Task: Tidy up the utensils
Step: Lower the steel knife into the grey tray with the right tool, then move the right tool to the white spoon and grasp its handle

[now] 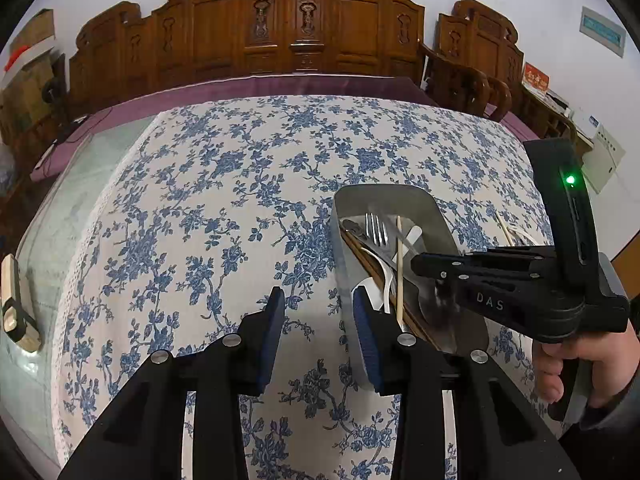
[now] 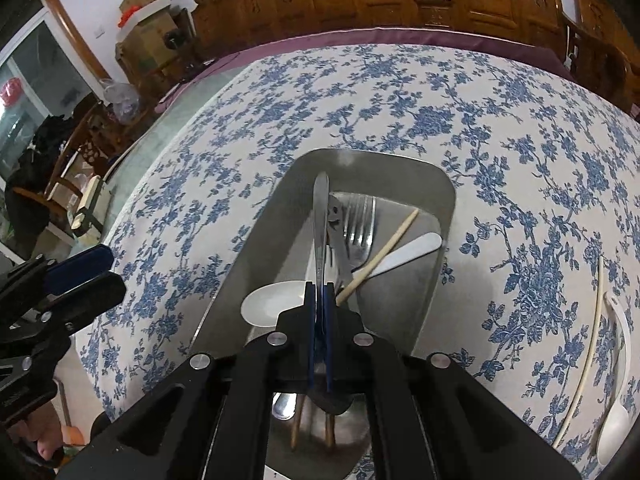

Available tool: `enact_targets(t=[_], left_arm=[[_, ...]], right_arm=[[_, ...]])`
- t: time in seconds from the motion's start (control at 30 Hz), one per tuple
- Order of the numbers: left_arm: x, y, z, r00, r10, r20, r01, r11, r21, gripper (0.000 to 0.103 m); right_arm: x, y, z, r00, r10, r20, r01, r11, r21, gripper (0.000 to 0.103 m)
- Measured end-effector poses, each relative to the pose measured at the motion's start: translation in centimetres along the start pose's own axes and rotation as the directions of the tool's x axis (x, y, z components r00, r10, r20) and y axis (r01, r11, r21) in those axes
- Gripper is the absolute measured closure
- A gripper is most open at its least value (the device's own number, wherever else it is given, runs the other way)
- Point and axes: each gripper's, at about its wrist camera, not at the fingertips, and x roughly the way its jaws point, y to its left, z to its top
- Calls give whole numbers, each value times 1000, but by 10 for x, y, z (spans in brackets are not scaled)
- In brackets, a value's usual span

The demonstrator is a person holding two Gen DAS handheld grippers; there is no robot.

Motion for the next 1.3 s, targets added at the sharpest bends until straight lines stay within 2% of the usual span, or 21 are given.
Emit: enact_targets(t=[0.3, 0.47, 0.77, 0.83, 0.87, 0.9, 1.03, 1.1, 1.3], left_arm=[[-3, -6, 0, 1000, -2, 5, 2, 1000, 9, 68], [-6, -19, 1, 1000, -6, 11, 6, 1000, 16, 63], [-9, -48, 4, 1000, -14, 11, 13, 999, 38, 62], [-9, -55, 5, 1000, -16, 10, 16, 999, 44, 55], [-10, -59, 5, 1000, -16, 14, 15, 999, 50, 45], [-11, -62, 6, 1000, -14, 21, 13, 998, 54, 42], [-15, -73, 6, 999, -26, 35, 25, 999, 42, 33], [-15, -79, 4, 999, -28, 37, 26, 999, 44, 25], [-14, -102, 3, 997, -67, 40, 64, 996, 67, 15]], right_arm=[[-15, 7, -4, 1000, 0, 23, 1, 999, -51, 97], [-38, 7, -8, 998, -1, 59, 7, 996, -89, 96], [-85, -10, -24, 993, -8, 120, 22, 993, -116, 96], [-97, -18, -31, 991, -10, 134, 26, 993, -118, 96], [-103, -22, -35, 990, -10, 139, 26, 993, -118, 96], [-107, -25, -39, 990, -10, 142, 27, 993, -117, 96], [-123, -42, -55, 988, -30, 151, 48, 991, -121, 96], [-131, -52, -63, 987, -42, 158, 62, 991, -122, 96], [-146, -81, -83, 983, -77, 165, 95, 990, -105, 96]])
